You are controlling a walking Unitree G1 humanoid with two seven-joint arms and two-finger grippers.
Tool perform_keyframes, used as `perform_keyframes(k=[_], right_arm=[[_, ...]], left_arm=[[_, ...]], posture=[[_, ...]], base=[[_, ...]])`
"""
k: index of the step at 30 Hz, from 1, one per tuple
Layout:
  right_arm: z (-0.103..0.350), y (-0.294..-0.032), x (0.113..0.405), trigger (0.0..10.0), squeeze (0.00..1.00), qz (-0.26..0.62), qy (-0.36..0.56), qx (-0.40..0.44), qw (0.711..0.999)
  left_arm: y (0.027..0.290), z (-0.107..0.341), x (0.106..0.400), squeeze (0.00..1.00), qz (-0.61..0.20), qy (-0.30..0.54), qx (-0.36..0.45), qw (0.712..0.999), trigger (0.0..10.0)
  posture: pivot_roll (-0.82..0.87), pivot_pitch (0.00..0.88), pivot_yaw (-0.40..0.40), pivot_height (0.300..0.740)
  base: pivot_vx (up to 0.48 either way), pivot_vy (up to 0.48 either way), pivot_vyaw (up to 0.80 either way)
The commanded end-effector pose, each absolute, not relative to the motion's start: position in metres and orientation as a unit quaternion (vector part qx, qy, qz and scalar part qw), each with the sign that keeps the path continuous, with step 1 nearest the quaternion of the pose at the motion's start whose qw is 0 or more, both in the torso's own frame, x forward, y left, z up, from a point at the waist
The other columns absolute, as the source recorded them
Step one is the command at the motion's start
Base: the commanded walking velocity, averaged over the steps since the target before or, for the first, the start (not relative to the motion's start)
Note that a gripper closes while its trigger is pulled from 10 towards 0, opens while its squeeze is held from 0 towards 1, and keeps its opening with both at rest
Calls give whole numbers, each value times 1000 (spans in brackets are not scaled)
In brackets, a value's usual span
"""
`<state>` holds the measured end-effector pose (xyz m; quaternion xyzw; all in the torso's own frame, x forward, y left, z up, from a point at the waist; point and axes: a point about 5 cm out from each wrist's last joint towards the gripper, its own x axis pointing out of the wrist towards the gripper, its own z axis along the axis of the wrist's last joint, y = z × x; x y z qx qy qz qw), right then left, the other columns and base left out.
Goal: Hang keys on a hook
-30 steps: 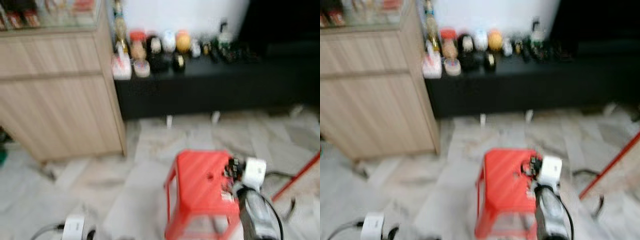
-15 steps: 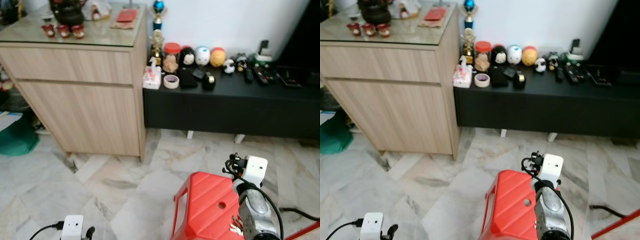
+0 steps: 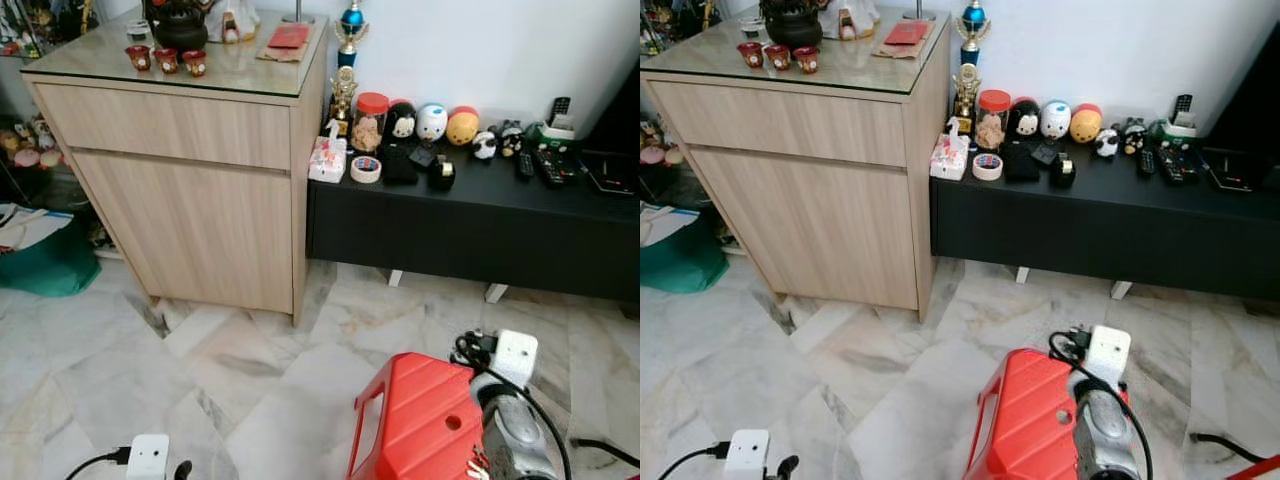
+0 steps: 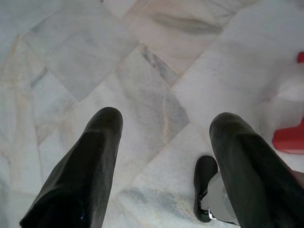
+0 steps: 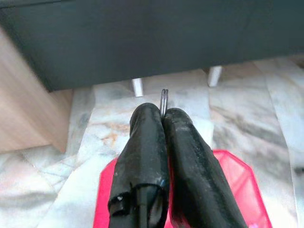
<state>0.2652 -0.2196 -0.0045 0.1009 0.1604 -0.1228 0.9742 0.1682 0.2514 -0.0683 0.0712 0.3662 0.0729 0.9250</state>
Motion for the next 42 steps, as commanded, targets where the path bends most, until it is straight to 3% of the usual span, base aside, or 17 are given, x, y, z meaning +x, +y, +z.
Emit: perform_keyframes(k=[1,6,14,21,42], right_arm=[[0,-228,264,10000,0,-153,140,113,972],[-2,-228,263,10000,0,-165,140,117,969],[0,-206,269,10000,0,-112,127,115,979],[1,-216,268,10000,0,-158,122,116,973],[-7,-219,260,10000,0,-165,142,108,970]], left_arm=[[247,-70,169,0,57,376,73,922,10000],[246,-70,170,0,53,378,74,921,10000],[245,-69,175,0,53,374,68,923,10000],[250,-72,167,0,61,393,69,915,10000],[255,-80,148,0,74,424,57,901,10000]], posture=[[62,0,-23,740],[52,0,-8,740],[22,0,23,740],[63,0,9,740],[56,0,11,740]], base=[[0,0,0],[0,0,0],[0,0,0],[0,0,0],[0,0,0]])
